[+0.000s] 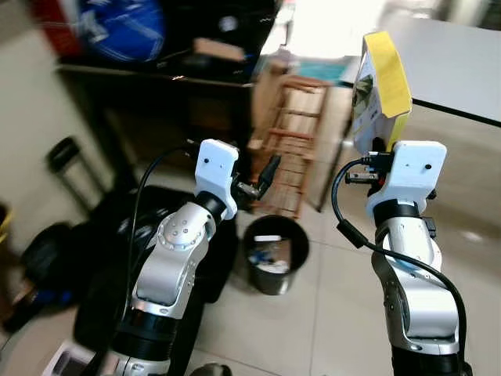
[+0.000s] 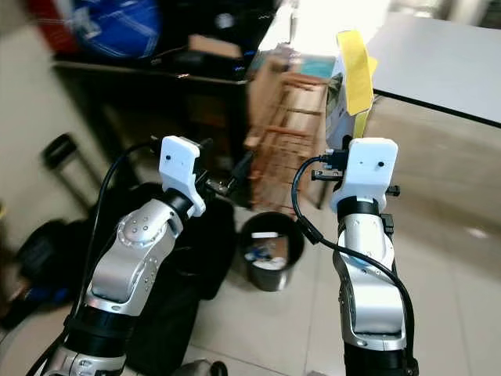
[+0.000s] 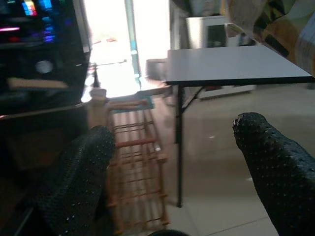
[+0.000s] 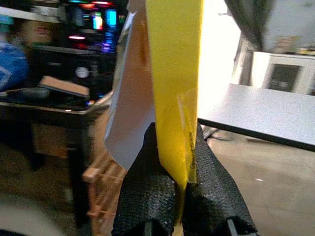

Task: Picking trash to rubbish bin

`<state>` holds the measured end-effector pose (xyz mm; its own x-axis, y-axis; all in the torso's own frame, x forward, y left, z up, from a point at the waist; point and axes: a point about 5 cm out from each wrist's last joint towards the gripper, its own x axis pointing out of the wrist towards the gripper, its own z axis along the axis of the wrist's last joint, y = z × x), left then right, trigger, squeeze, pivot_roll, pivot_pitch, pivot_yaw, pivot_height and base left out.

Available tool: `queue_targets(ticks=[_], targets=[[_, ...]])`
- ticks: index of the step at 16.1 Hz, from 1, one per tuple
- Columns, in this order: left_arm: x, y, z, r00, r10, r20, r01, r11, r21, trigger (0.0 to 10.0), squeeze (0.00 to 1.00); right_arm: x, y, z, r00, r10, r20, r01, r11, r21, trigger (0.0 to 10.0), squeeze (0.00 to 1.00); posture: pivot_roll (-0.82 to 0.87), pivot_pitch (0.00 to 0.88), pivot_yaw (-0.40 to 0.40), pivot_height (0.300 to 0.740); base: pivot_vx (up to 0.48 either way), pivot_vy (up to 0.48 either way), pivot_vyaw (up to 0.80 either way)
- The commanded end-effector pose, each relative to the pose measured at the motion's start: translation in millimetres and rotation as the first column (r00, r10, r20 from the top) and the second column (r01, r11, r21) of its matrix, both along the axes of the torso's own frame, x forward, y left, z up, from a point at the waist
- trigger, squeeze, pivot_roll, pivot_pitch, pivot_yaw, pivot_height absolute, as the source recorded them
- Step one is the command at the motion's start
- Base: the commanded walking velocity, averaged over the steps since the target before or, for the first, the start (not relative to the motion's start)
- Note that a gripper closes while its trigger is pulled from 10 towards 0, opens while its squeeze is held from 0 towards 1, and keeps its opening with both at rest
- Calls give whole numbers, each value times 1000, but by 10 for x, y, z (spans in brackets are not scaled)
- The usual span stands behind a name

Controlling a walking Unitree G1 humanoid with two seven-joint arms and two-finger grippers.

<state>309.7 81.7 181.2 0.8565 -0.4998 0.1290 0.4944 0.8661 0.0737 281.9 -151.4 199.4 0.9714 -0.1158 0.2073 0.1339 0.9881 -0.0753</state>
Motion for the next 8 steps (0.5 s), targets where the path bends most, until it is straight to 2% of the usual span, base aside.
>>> queue_targets(ticks=[1, 4, 6, 8], targets=[[-25, -10, 23, 1000, -14, 12, 14, 1000, -2, 10000, 0, 2, 4, -13, 1000, 2, -5, -2, 1000, 9, 10000, 0, -57, 88, 62, 740, 0, 0, 544], [-16, -29, -18, 1000, -14, -11, 14, 1000, 3, 10000, 0, 36, -20, -74, 999, -2, -36, 4, 999, 33, 10000, 0, -56, 85, 65, 740, 0, 0, 0], [3, 15, -175, 998, 24, -63, -22, 999, 27, 10000, 0, 83, -41, -213, 995, -8, -96, 16, 997, 79, 10000, 0, -56, 85, 65, 740, 0, 0, 0], [1, 128, -401, 991, 68, -118, -63, 997, 43, 10000, 0, 108, -24, -417, 986, 13, -167, 2, 996, 91, 10000, 0, -48, 90, 62, 740, 0, 0, 0]])
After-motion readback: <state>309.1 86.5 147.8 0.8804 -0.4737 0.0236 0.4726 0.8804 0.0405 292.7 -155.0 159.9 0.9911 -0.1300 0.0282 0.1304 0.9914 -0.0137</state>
